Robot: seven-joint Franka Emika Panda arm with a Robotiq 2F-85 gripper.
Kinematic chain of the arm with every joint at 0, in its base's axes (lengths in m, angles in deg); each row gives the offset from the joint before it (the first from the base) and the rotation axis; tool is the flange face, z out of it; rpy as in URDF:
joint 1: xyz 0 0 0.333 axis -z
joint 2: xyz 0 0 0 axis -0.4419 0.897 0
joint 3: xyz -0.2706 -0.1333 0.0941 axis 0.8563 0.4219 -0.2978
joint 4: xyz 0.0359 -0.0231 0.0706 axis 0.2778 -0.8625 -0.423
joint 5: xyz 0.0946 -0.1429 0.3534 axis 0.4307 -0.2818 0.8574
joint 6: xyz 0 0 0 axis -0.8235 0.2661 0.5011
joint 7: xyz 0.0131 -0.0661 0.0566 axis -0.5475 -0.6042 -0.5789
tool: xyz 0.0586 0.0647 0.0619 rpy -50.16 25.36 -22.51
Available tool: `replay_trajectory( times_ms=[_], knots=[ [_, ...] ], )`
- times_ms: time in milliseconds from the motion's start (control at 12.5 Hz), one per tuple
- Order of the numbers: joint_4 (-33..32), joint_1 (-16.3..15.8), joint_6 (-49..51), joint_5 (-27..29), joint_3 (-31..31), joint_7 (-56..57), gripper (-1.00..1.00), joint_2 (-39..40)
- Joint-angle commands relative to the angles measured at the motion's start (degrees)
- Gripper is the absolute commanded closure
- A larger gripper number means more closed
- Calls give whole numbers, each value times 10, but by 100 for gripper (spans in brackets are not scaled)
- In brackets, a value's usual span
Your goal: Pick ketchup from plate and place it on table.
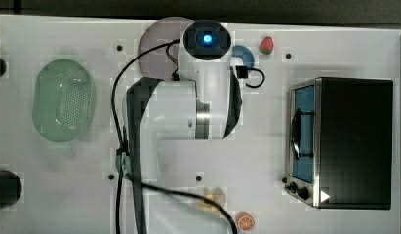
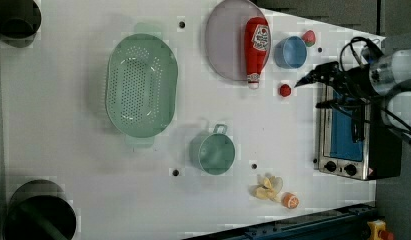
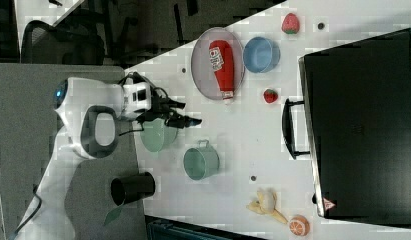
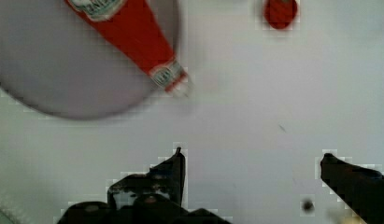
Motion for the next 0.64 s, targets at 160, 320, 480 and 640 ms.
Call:
replay_trajectory(
  times_ms=[160, 320, 480, 640],
  knots=[
    [26, -8, -74, 1, 1, 154, -100, 43],
    [46, -10, -101, -1, 1, 221, -100, 83],
    [72, -12, -117, -2, 1, 285, -100, 124],
    [104, -13, -120, -3, 1, 309, -100, 165]
  ],
)
